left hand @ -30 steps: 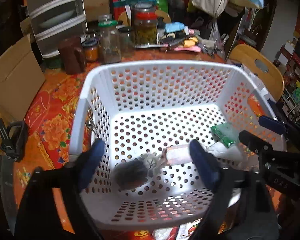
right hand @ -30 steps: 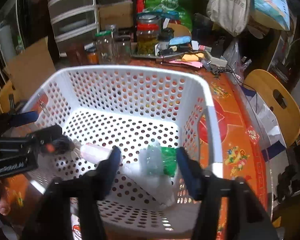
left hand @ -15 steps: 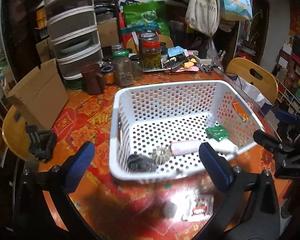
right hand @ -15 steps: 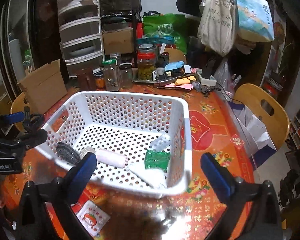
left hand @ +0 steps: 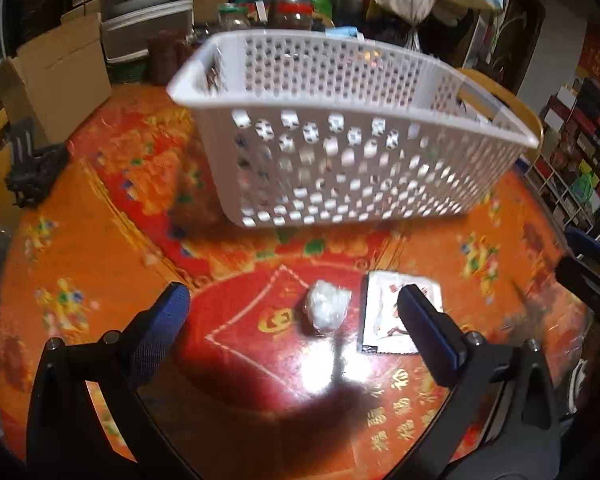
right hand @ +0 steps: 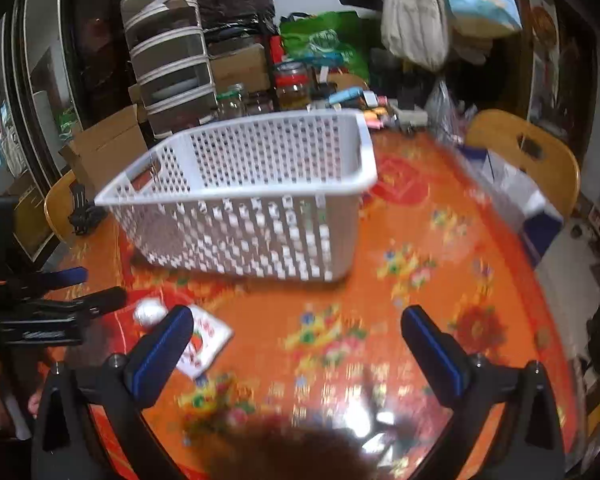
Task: Organize soft objects
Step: 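Grasp the white tissue ball with the left tool while the right tool grasps the printed sachet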
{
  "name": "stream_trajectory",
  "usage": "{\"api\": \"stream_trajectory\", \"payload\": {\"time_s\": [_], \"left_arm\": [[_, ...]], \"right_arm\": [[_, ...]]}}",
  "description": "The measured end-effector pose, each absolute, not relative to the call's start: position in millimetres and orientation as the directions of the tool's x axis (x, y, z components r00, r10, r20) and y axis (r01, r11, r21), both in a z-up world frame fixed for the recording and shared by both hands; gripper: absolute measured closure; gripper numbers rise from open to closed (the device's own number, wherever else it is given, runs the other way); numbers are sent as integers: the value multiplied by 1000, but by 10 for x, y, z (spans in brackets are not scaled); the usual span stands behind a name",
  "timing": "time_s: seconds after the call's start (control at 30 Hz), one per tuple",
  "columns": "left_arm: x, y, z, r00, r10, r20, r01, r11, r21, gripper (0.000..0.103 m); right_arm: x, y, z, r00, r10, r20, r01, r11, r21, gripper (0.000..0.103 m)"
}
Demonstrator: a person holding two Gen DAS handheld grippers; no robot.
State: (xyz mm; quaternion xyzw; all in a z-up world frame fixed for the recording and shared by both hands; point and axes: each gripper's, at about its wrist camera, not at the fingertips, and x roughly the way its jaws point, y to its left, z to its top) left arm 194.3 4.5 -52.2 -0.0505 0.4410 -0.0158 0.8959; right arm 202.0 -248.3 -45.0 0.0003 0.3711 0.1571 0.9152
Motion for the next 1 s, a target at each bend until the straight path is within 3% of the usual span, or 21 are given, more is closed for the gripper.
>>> {"api": "stream_trajectory", "payload": {"time_s": [0.1,0.43,0.83,1.0], "left_arm": [[2011,-22,-662,593,-74,-802,-11,995,-100,8],[2094,-148,-874,590,-81,-804,5,995,-97,78],[1854,489,-755,645,-75,-761,-89,981,-172,78],[1766,693,-742,657,-82,-749,-103,975,-197,78]], "right_arm": [[1902,-2531,-622,669,302,-680,-282,949,145,0],[1874,-2186,-864,631,327,-704,-346,930,122,0],[2036,-1410,-1214,543,321,-776,-444,894,59,0],[2141,-1243,-1285,526,263,-809,-443,897,3,5]]}}
